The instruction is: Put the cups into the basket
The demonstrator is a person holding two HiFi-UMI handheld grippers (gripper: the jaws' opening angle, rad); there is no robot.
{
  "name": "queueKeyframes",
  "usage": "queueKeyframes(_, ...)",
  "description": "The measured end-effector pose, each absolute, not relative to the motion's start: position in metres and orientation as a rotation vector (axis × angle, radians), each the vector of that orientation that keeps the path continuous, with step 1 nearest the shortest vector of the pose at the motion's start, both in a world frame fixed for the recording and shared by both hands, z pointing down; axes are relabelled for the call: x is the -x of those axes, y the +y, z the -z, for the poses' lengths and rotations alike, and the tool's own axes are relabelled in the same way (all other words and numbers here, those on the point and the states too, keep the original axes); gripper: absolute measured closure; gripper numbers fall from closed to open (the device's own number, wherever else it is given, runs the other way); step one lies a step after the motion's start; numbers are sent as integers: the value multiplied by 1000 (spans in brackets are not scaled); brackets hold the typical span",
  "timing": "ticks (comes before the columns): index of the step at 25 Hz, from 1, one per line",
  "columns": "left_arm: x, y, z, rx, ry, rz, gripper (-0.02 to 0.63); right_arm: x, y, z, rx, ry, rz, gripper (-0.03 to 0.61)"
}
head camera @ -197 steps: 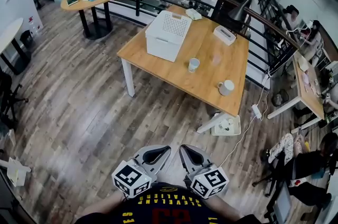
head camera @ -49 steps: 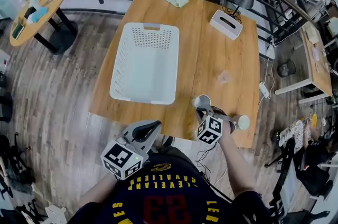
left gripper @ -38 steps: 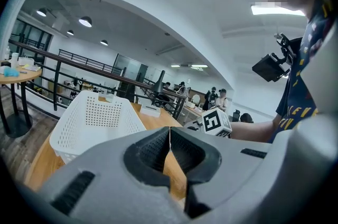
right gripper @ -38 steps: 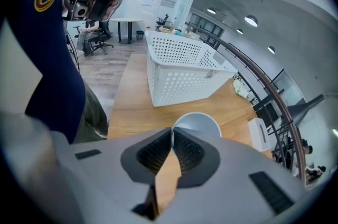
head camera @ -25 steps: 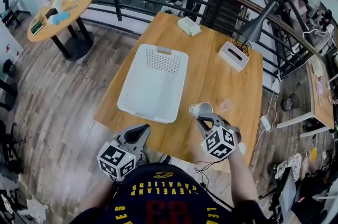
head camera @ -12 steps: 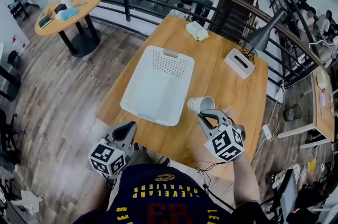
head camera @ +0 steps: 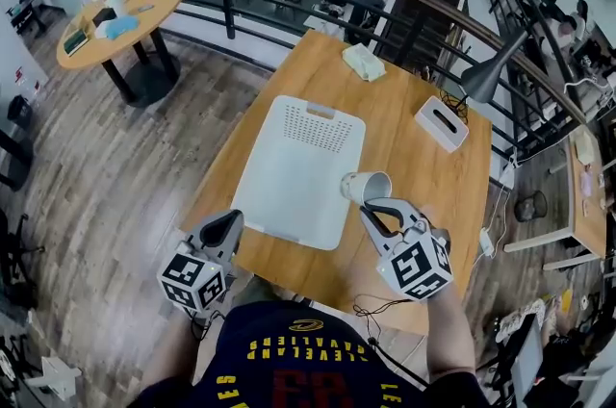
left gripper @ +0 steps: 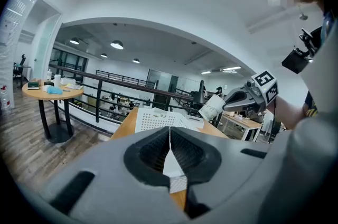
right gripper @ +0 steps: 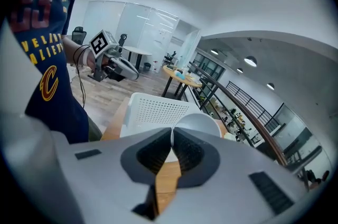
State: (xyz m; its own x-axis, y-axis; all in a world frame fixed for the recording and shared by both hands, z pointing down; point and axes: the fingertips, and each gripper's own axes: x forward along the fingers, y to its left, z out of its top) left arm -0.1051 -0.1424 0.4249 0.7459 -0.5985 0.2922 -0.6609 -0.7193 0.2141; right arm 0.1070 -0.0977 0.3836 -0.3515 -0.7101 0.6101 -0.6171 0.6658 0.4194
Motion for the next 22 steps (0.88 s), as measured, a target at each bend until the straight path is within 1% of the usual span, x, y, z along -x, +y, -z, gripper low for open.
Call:
queueKeyframes(5,105,-169,-425,-2670,-936,-309,601,-93,-124,-378,-1031,-2067,145,554)
queueKeyframes(12,114,-197,-443,-2703,-877,-363,601,-71,-163,-392,-988,-2018,129,554)
queueKeyframes(22,124,-240,-461,-2653,-829,-301,601,-52,-215,-418,-921,-1969,63,554)
